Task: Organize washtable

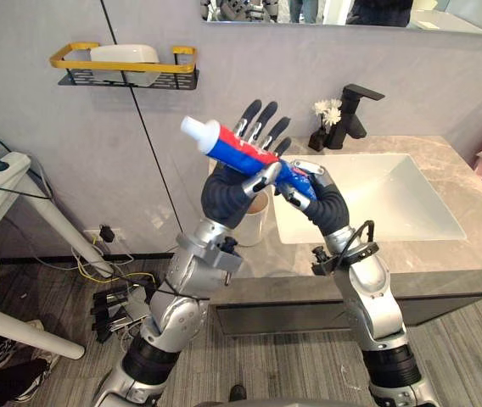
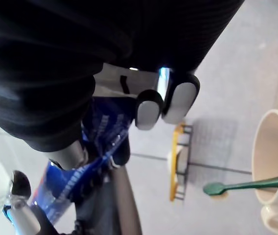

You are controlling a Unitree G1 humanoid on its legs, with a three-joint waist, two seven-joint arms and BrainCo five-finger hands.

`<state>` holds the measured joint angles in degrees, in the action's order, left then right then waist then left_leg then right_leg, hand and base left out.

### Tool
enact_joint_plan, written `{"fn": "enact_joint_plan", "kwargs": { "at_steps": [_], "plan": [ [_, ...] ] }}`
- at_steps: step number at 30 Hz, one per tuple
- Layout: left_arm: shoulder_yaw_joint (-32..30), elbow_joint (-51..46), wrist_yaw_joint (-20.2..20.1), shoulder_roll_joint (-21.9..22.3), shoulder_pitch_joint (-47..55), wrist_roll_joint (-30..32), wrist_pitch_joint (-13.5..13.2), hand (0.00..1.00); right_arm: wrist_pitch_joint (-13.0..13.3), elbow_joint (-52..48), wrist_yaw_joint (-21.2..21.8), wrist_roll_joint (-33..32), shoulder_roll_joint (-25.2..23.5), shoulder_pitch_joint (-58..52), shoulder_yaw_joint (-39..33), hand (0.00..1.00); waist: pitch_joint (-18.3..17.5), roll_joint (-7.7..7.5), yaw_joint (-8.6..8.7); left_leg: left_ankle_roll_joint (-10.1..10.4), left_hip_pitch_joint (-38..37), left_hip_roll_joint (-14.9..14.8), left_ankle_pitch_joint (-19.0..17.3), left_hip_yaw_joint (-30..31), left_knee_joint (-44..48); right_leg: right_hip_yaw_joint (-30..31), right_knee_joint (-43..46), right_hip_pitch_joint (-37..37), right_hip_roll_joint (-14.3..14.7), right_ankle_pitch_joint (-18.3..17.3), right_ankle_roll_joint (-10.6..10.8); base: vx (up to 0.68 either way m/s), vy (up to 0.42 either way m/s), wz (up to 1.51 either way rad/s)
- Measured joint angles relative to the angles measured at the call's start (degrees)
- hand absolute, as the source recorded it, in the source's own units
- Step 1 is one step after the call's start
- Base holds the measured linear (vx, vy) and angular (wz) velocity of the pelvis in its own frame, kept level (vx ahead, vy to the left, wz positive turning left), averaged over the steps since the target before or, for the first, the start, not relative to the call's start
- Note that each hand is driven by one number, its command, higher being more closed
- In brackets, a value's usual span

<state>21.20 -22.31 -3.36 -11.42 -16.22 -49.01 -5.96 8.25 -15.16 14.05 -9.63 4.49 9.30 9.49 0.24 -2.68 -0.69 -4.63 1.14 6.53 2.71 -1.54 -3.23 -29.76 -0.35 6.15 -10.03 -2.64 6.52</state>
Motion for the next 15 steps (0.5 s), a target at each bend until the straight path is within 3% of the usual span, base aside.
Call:
{"fn": "enact_joint_plan", "kwargs": {
  "at_steps": [11, 12, 15],
  "plan": [
    [0.7, 0.4, 1.1, 0.0, -0.5, 0.2, 0.5, 0.00, 0.1, 0.3, 0.7, 0.0, -0.2, -2.6, 0.1, 1.00, -0.4, -0.59, 1.21, 0.0, 0.0, 0.0, 0.0, -0.3, -0.5, 0.6, -0.5, -0.3, 0.1, 0.2, 0.0, 0.01, -0.038, -0.03],
    [0.7, 0.4, 1.1, 0.0, -0.8, 0.2, 0.5, 1.00, 0.1, 0.2, 1.0, 0.0, -0.2, -2.6, 0.1, 1.00, -0.4, -0.59, 1.30, 0.0, 0.0, 0.0, 0.0, -0.3, -0.5, 0.6, -0.6, -0.3, 0.1, 0.2, 0.0, 0.00, -0.045, -0.02],
    [0.6, 0.4, 1.1, 0.0, -1.3, 0.3, 0.5, 1.00, 0.2, 0.2, 1.0, 0.0, -0.1, -2.6, 0.0, 1.00, -0.4, -0.61, 1.51, 0.0, 0.0, 0.0, 0.0, -0.7, -0.5, 1.0, -0.9, -0.4, 0.1, 0.5, 0.0, -0.01, -0.021, -0.06]
  ]
}}
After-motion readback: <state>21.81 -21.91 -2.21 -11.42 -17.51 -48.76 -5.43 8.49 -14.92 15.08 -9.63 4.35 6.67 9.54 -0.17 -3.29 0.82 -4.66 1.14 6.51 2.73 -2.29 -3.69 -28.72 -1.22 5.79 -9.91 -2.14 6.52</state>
